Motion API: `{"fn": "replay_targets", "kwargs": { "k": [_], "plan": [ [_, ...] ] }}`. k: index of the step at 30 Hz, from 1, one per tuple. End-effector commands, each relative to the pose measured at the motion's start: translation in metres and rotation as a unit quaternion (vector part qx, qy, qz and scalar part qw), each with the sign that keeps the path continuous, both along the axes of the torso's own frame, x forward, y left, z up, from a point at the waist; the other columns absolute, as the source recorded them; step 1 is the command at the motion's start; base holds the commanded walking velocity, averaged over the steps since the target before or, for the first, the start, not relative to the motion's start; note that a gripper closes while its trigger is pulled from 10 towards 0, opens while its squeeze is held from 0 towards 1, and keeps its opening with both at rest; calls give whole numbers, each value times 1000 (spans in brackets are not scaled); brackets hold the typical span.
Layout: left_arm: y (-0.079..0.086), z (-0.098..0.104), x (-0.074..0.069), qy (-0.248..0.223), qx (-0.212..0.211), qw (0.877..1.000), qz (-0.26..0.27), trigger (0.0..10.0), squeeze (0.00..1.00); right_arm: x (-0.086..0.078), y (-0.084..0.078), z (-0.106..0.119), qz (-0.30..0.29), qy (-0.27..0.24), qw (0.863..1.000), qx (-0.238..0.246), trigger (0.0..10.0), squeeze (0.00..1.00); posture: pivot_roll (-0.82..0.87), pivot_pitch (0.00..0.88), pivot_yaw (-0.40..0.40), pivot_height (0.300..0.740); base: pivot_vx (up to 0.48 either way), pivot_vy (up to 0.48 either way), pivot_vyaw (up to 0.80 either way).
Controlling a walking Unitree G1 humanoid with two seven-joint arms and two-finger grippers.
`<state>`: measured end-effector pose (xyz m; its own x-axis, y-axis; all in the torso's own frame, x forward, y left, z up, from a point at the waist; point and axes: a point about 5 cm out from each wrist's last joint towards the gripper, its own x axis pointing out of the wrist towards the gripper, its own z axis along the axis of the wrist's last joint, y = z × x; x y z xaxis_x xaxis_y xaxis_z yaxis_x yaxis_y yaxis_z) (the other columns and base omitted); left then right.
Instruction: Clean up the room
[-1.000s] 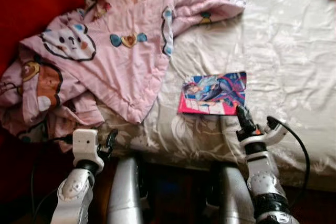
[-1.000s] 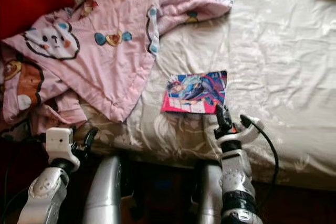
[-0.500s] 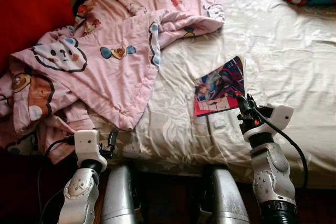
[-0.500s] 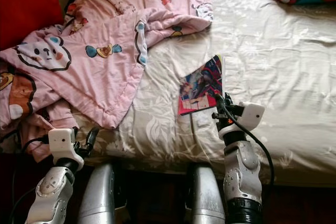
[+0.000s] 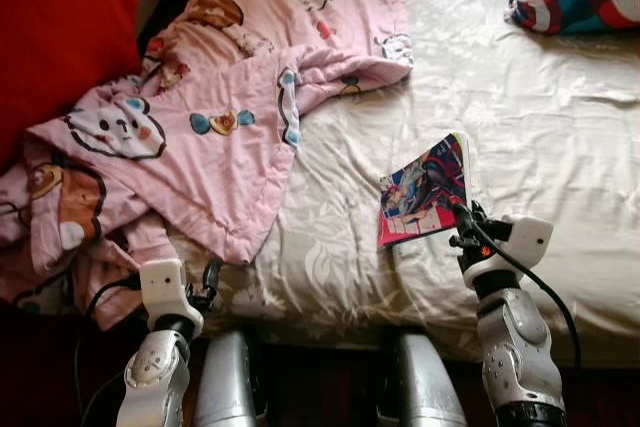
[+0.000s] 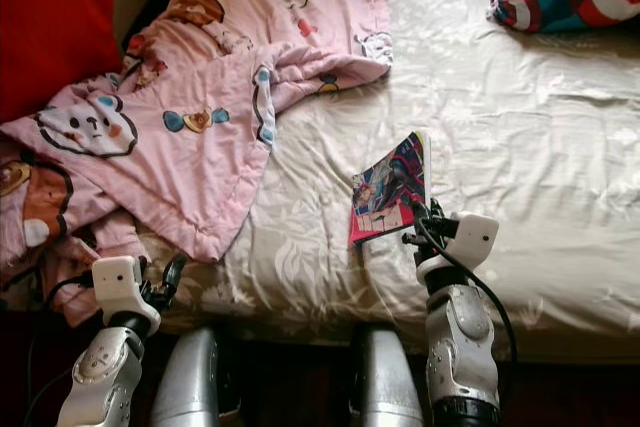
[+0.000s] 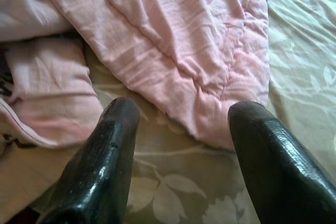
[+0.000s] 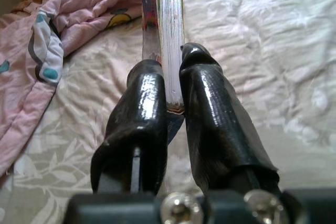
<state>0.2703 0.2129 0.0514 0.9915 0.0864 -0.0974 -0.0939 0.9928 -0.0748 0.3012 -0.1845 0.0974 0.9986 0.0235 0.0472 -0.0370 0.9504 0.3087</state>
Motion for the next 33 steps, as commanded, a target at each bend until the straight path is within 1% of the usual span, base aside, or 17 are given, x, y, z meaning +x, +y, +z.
{"fn": "replay_targets", "kwargs": {
  "k": [1,3,7,9,10,11,12,15,16,17,19,20,24,25,26,28,33],
  "plan": [
    [3,-10,-5,15,-11,1000,8,10000,0,-1,-5,9,-7,-20,1000,-13,10000,0,49,151,-65,673,0,0,0],
    [4,-14,-7,21,-11,1000,10,10000,0,-1,-6,8,-8,-17,1000,-14,10000,0,50,148,-67,678,0,0,0],
    [11,-31,-15,59,-4,998,15,10000,0,-4,-4,4,-9,-13,1000,-14,10000,0,60,137,-68,698,0,0,0],
    [12,-33,-17,65,-3,998,16,10000,0,-5,-4,4,-9,-12,1000,-13,10000,0,60,136,-68,703,0,0,0],
    [15,-45,-23,94,1,995,16,10000,0,-5,-3,2,-9,-11,1000,-13,10000,0,56,130,-68,713,0,0,0],
    [15,-45,-23,94,1,995,16,10000,0,-5,-3,2,-9,-11,1000,-13,10000,0,56,130,-68,713,0,0,0],
    [16,-58,-31,125,5,992,12,10000,0,-6,-4,-1,-16,-5,1000,-12,10000,0,58,127,-69,718,0,0,0],
    [17,-70,-39,159,10,987,6,10000,0,-8,-6,-5,-29,4,1000,-12,10000,0,55,123,-67,718,0,0,0],
    [17,-70,-39,159,10,987,6,10000,0,-8,-6,-5,-29,4,1000,-12,10000,0,55,123,-67,718,0,0,0],
    [18,-76,-45,176,12,984,7,10000,0,-9,-8,-9,-36,11,999,-16,10000,0,52,119,-65,718,0,0,0],
    [19,-78,-47,182,12,983,9,10000,0,-10,-9,-10,-40,14,999,-17,10000,0,52,119,-65,718,0,0,0],
    [19,-84,-52,197,12,980,10,10000,0,-11,-11,-12,-47,17,999,-14,10000,0,54,116,-65,718,0,0,0],
    [18,-94,-61,223,14,975,1,10000,0,-13,-13,-15,-50,21,998,-15,10000,0,55,111,-65,718,0,0,0],
    [19,-99,-65,239,17,971,-1,10000,0,-13,-13,-16,-53,25,998,-17,10000,0,55,111,-64,718,0,0,0],
    [19,-99,-65,239,17,971,-1,10000,0,-13,-13,-16,-53,25,998,-17,10000,0,55,111,-64,718,0,0,0],
    [19,-103,-69,256,20,967,-1,10000,0,-12,-13,-17,-54,26,998,-17,10000,0,56,109,-65,718,0,0,0],
    [17,-118,-86,312,32,950,-5,10000,0,-12,-8,-20,-50,33,998,-12,10000,0,56,125,-69,718,0,0,0]
  ]
}}
